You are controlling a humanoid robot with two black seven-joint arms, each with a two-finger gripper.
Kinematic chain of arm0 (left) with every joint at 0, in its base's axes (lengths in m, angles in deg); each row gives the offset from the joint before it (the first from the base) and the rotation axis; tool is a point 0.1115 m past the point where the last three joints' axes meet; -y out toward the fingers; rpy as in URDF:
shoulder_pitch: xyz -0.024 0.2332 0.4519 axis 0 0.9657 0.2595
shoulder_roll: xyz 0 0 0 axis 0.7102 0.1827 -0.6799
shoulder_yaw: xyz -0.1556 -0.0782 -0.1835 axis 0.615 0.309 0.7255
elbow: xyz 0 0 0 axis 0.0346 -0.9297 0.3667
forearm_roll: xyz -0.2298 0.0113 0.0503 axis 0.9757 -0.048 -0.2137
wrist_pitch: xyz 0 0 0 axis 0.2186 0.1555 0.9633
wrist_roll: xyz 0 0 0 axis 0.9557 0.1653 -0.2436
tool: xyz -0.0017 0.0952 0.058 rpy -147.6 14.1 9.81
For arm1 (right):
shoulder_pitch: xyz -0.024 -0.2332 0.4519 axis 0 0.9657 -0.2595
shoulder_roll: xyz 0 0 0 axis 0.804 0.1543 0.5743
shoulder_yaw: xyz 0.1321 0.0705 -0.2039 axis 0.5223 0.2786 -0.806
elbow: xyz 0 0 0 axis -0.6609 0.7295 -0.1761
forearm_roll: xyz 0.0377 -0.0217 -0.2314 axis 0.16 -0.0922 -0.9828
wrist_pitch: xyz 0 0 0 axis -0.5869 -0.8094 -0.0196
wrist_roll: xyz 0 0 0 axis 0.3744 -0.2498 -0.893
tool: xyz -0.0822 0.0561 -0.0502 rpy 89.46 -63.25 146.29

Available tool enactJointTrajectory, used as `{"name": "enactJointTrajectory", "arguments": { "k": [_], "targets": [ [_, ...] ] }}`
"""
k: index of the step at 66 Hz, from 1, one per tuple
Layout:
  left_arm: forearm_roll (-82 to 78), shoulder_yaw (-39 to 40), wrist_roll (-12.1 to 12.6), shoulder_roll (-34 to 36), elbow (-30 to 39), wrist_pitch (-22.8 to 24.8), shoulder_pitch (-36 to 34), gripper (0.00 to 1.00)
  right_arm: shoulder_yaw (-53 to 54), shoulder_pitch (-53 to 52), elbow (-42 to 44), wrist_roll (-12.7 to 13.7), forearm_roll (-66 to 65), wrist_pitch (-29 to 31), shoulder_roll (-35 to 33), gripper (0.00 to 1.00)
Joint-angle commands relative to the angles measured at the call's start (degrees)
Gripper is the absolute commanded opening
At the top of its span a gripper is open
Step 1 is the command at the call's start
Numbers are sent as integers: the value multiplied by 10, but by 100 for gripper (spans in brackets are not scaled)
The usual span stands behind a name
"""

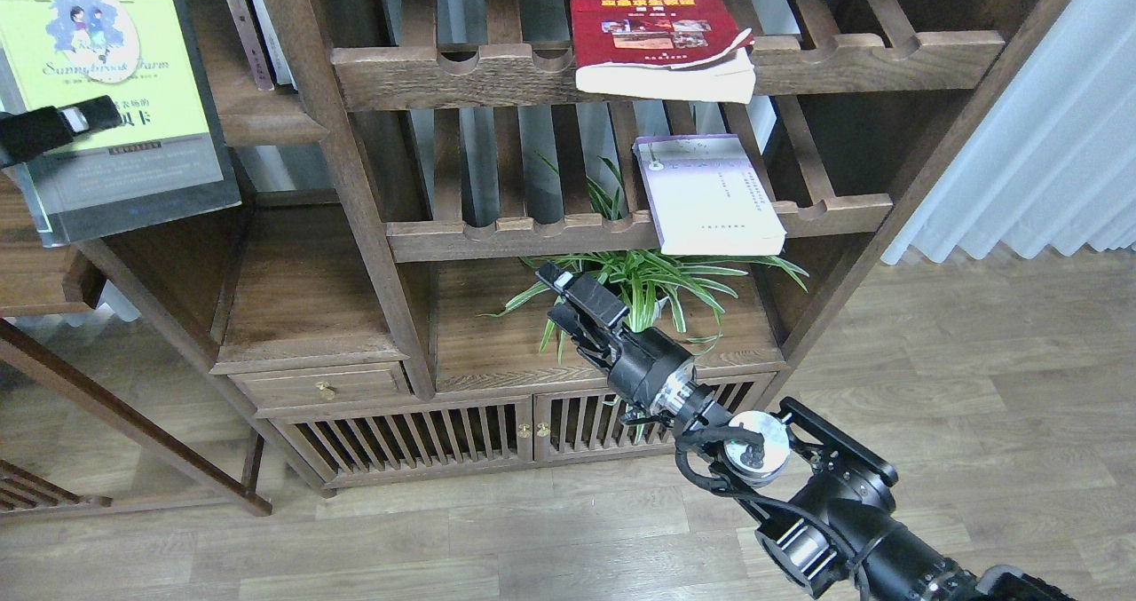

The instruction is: Organize books on shelf

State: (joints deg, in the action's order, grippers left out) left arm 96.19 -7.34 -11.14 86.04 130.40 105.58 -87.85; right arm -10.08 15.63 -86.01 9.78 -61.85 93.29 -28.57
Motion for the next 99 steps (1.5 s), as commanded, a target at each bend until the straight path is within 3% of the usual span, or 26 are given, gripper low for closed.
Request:
{"name": "enactJointTrajectory", "arguments": {
  "k": [1, 30, 58, 74, 80, 91, 99],
  "targets": [
    [-2, -2, 1, -11, -17, 0, -18, 0, -3, -1, 0, 0, -3, 0, 0, 98],
    [-39, 47, -7, -54, -66, 0, -15, 0, -16, 1, -2, 0, -2, 5, 0, 98],
    [-144, 154, -45, -175, -92, 0, -12, 0, -16, 3, -2, -1, -3, 5, 0, 98],
    [-230, 206, -67, -189, -115, 0, -9, 0, -16, 4, -2, -1, -3, 5, 0, 98],
    [-261, 222, -78, -190, -116, 0, -8, 0, -16, 4, -2, -1, -3, 5, 0, 98],
    [-322, 224, -131, -203, -112, 0, -9, 0, -16, 6, -2, -1, -3, 5, 0, 98],
    [-354, 225, -146, -221, -110, 0, -9, 0, -16, 6, -2, -1, -3, 5, 0, 98]
  ]
}}
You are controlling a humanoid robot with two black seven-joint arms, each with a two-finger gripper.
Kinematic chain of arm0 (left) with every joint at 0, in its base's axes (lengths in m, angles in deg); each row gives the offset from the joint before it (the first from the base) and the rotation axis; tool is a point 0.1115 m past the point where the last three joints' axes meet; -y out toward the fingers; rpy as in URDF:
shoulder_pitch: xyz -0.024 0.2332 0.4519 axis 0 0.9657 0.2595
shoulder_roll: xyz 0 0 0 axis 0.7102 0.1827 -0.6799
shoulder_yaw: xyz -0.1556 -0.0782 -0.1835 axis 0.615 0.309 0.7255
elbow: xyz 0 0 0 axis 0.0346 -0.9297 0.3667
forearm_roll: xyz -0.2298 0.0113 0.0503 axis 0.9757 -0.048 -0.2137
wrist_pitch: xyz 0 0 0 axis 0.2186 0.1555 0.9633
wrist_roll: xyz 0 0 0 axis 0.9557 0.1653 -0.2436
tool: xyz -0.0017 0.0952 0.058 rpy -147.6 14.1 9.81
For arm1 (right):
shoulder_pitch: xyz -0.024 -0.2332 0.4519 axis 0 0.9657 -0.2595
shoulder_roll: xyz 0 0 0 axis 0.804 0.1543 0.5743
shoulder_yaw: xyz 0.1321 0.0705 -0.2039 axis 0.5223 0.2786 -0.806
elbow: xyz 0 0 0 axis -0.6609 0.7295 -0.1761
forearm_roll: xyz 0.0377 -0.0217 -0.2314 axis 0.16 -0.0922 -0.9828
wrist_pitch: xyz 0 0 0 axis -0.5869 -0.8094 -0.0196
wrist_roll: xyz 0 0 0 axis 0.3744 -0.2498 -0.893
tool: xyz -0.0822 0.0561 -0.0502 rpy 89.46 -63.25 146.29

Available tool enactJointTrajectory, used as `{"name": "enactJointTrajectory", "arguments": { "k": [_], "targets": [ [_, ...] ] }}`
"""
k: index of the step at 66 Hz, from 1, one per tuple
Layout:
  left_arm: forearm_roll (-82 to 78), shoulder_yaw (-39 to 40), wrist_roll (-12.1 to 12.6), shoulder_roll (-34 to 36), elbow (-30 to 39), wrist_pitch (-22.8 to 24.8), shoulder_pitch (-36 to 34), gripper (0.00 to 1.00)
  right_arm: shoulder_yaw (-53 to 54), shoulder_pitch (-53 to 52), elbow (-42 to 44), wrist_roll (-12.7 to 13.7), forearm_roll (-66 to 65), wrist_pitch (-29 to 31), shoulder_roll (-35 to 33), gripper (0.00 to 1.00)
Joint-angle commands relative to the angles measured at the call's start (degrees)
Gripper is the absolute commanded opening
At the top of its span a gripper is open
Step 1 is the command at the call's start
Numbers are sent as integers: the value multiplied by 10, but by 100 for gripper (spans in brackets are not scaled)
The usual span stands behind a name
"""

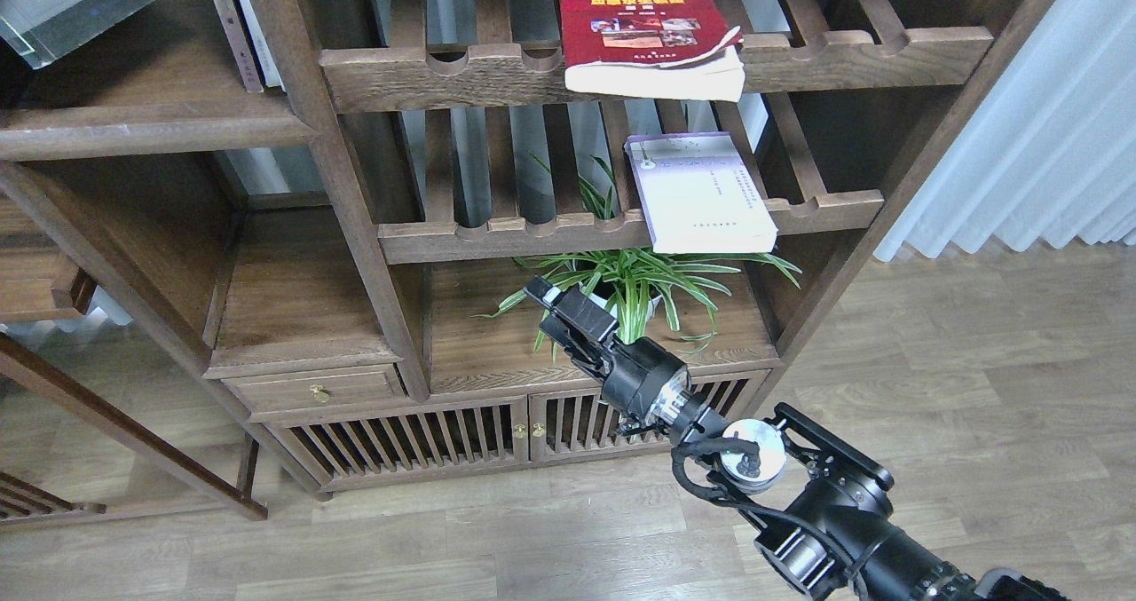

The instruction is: Organize books on shelf

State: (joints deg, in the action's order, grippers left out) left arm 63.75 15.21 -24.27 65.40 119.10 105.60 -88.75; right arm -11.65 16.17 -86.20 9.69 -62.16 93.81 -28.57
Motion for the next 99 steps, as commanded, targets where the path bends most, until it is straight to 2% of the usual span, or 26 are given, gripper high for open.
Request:
{"name": "enactJointTrajectory", "arguments": {
  "k": [1, 7, 25, 28, 31, 32, 35, 46, 50, 61, 73, 81, 82, 89, 99],
  "targets": [
    [-34, -1, -14, -16, 3, 0, 0, 0, 0, 0, 0, 0, 0, 0, 0, 98],
    [-59, -1, -30, -30, 7, 0, 0, 0, 0, 1, 0, 0, 0, 0, 0, 98],
    [-164, -1, -105, -71, 11, 0, -3, 0, 0, 5, 0, 0, 0, 1, 0, 98],
    [-187, -1, -129, -72, 11, 0, -6, 0, 0, 5, 0, 0, 0, 1, 0, 98],
    [-196, -4, -142, -72, 12, 0, -6, 0, 0, 6, 0, 0, 0, 1, 0, 98],
    [-208, -10, -162, -74, 17, 0, -4, 0, 0, 10, 0, 0, 0, 1, 0, 98],
    [-211, -14, -173, -75, 20, 0, -4, 0, 0, 13, 0, 0, 0, 1, 0, 98],
    [-227, -14, -179, -78, 27, 0, -4, 0, 0, 21, 0, 0, 0, 3, 0, 98],
    [-232, -15, -180, -78, 26, -16, -3, 0, 0, 21, 0, 0, 0, 3, 0, 98],
    [-237, -17, -186, -88, 32, -88, 0, 0, 0, 22, -4, 0, 0, 3, 0, 98],
    [-238, -26, -193, -124, 40, -205, -8, 0, 0, 22, -4, 0, 0, 3, 0, 98],
    [-240, -44, -195, -137, 40, -239, -17, 0, 0, 22, -4, 0, 0, 3, 0, 98],
    [-246, -48, -197, -141, 40, -256, -18, 0, 0, 23, -5, 0, 0, 3, 0, 98],
    [-253, -51, -200, -147, 48, -298, -21, 0, 0, 27, -6, 0, 0, 9, 0, 98],
    [-258, -78, -200, -146, 48, -307, -37, 0, 2, 27, -5, 0, 0, 10, 0, 98]
  ]
}}
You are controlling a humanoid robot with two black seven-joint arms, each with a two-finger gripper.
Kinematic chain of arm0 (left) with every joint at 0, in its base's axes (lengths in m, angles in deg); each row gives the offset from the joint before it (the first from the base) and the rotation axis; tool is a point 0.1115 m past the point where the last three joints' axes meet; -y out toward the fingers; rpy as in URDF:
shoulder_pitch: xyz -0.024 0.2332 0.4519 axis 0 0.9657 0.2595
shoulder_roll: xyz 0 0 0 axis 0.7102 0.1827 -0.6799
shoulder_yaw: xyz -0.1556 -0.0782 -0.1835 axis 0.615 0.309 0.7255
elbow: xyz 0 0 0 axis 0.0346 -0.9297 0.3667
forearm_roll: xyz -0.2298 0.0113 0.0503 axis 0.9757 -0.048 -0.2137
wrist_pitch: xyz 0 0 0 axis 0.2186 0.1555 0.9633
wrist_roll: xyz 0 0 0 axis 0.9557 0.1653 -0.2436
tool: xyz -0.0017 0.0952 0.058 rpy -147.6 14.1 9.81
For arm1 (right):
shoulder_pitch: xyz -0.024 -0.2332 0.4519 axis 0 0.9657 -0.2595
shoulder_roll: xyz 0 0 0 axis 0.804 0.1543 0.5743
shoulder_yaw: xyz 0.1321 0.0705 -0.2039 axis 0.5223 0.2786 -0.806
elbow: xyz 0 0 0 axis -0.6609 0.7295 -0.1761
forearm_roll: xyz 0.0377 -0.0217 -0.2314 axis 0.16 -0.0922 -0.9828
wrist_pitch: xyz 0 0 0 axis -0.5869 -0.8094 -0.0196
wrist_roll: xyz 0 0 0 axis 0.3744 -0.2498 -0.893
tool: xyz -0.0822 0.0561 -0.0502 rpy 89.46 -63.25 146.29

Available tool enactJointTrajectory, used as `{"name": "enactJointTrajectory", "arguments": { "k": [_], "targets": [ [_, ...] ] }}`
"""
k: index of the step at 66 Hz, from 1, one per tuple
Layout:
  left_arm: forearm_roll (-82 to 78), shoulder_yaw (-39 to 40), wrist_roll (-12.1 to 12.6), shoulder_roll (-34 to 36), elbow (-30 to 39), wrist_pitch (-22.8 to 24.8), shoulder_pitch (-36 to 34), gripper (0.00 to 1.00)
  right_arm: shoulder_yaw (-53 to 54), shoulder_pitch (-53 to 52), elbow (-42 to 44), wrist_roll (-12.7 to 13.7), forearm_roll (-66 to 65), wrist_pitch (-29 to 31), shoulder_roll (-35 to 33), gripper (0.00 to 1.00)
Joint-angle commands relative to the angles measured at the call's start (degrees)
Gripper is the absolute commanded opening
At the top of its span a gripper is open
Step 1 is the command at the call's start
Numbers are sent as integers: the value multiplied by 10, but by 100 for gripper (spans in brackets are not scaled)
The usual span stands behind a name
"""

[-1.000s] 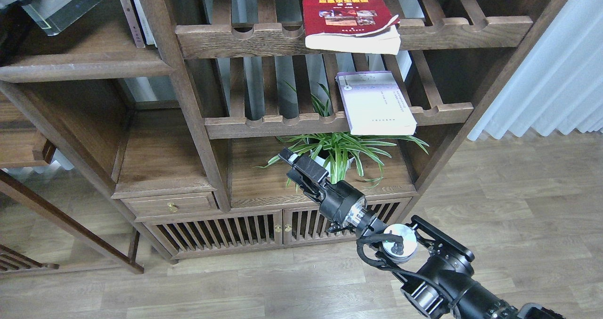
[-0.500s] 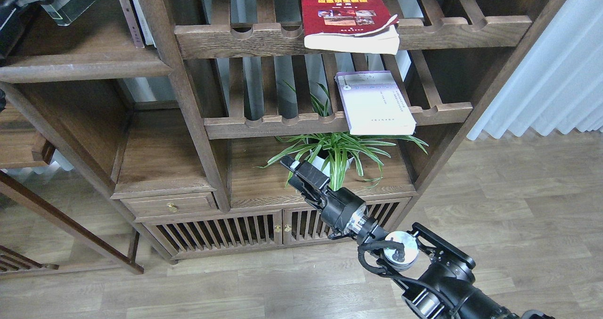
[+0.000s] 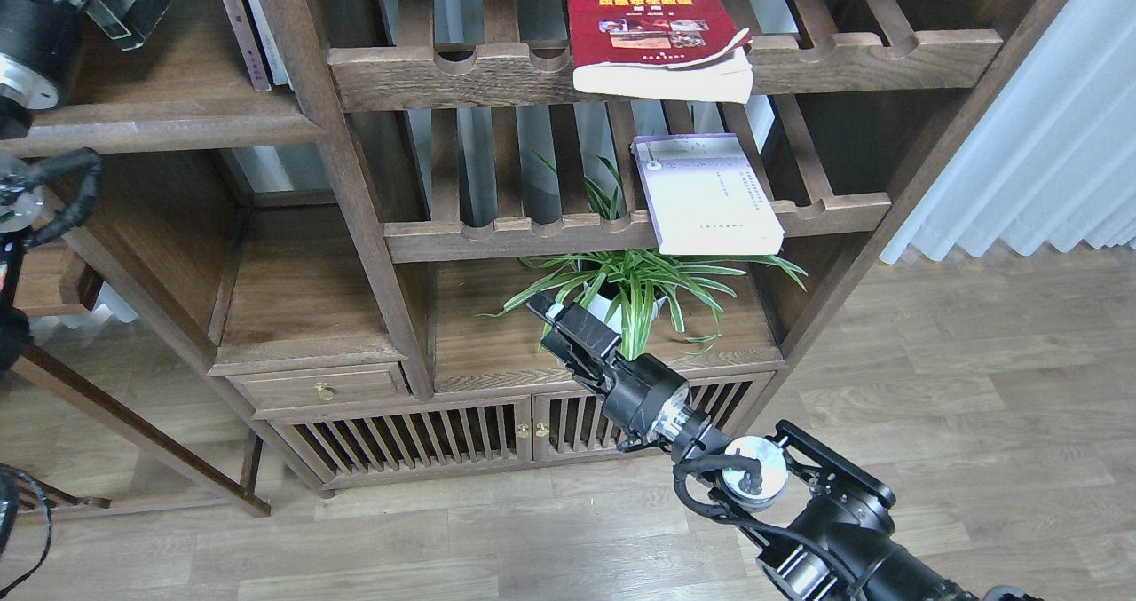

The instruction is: Organize books on shelf

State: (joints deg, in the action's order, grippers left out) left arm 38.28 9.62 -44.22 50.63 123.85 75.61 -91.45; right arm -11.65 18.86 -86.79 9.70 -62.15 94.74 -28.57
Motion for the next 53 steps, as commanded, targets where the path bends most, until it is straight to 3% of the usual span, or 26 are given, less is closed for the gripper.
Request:
{"name": "enactJointTrajectory", "arguments": {
  "k": [1, 15, 33, 53],
  "targets": [
    [-4, -24, 0, 3, 1, -7, -10, 0, 3, 0, 1, 0, 0, 0, 0, 98],
    [-52, -53, -8, 5, -1, -1, -12, 0, 4, 0, 2, 0, 0, 0, 0, 98],
    [-90, -98, -58, 34, -5, 0, -15, 0, 7, 0, 2, 0, 0, 1, 0, 98],
    [-91, -113, -71, 30, -21, -3, -13, 0, 8, 1, 2, 0, 0, 1, 0, 98]
  ]
}}
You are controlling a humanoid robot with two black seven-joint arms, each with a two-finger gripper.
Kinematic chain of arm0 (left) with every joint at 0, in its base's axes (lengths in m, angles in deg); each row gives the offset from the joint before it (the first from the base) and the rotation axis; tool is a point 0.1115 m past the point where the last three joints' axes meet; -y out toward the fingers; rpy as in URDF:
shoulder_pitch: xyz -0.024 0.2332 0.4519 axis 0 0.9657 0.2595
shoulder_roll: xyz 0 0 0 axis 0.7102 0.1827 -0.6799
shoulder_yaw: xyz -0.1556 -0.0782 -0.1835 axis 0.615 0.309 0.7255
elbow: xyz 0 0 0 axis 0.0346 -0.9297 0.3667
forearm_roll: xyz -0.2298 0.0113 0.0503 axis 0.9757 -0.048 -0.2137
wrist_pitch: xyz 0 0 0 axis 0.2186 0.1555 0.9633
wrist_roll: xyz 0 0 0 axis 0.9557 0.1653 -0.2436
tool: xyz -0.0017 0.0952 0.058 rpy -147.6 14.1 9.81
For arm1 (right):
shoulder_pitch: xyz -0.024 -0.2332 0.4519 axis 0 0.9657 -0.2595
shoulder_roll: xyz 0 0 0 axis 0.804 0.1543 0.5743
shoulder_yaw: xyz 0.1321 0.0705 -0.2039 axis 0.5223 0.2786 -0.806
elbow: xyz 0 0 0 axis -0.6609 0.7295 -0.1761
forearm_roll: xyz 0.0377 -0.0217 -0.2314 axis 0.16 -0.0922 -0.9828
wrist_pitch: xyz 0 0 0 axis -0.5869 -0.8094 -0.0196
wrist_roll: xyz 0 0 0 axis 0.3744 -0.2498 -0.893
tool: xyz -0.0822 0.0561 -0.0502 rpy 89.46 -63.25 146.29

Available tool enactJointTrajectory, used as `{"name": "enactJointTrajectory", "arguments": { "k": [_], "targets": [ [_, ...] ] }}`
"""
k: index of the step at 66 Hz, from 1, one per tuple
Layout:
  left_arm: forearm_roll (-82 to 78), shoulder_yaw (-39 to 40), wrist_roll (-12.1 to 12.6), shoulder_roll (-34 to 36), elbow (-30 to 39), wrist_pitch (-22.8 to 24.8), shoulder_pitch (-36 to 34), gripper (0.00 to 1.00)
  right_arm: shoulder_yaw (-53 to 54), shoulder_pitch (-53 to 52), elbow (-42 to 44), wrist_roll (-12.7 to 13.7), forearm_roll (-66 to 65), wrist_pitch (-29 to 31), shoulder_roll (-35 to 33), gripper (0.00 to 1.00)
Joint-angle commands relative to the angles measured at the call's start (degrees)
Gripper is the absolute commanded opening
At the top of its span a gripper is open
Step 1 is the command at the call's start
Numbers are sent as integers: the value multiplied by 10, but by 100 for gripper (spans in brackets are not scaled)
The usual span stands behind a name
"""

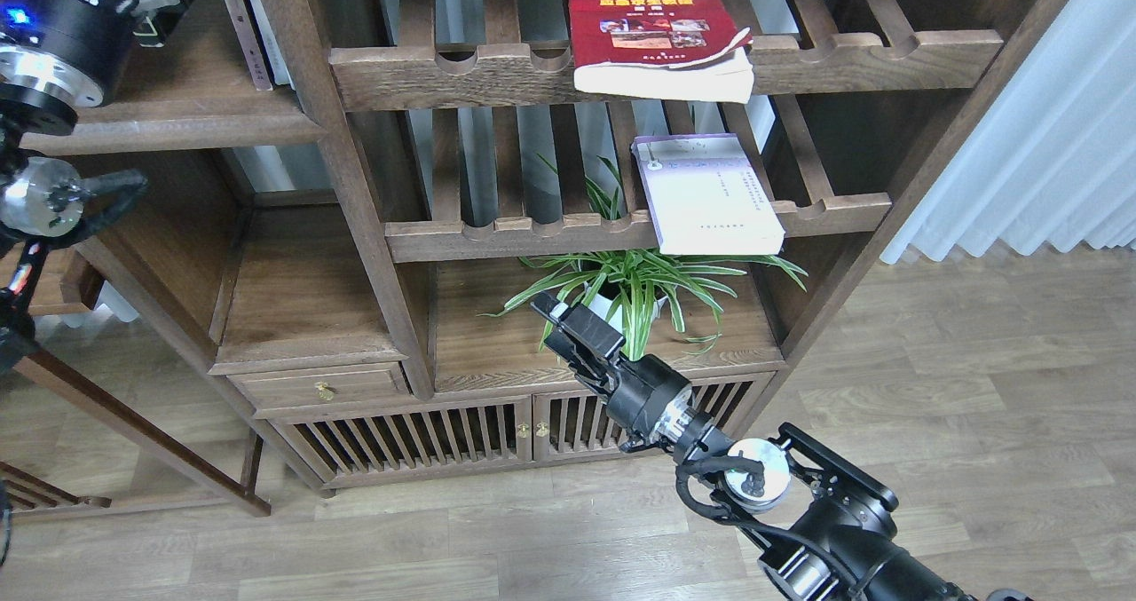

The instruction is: Organize books on shelf

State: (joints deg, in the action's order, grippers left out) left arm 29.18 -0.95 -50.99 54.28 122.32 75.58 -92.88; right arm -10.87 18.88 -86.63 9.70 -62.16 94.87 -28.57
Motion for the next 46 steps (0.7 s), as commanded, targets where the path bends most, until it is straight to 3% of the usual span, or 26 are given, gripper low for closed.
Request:
{"name": "enactJointTrajectory", "arguments": {
  "k": [1, 23, 34, 42, 46],
  "targets": [
    [0, -9, -3, -6, -7, -3, 1, 0, 0, 1, 0, 0, 0, 0, 0, 98],
    [1, -14, -24, -53, -43, -24, -4, 0, 3, 2, 0, 0, 0, 1, 0, 99],
    [3, -14, -22, -57, -55, -21, -6, 2, 2, 3, 0, 0, 0, 1, 0, 99],
    [6, -26, -19, -57, -56, -20, -6, 6, 3, 3, 0, 0, 1, 1, 0, 99],
    [6, -31, -14, -57, -57, -20, -7, 17, 3, 3, 1, 0, 0, 1, 0, 99]
  ]
}}
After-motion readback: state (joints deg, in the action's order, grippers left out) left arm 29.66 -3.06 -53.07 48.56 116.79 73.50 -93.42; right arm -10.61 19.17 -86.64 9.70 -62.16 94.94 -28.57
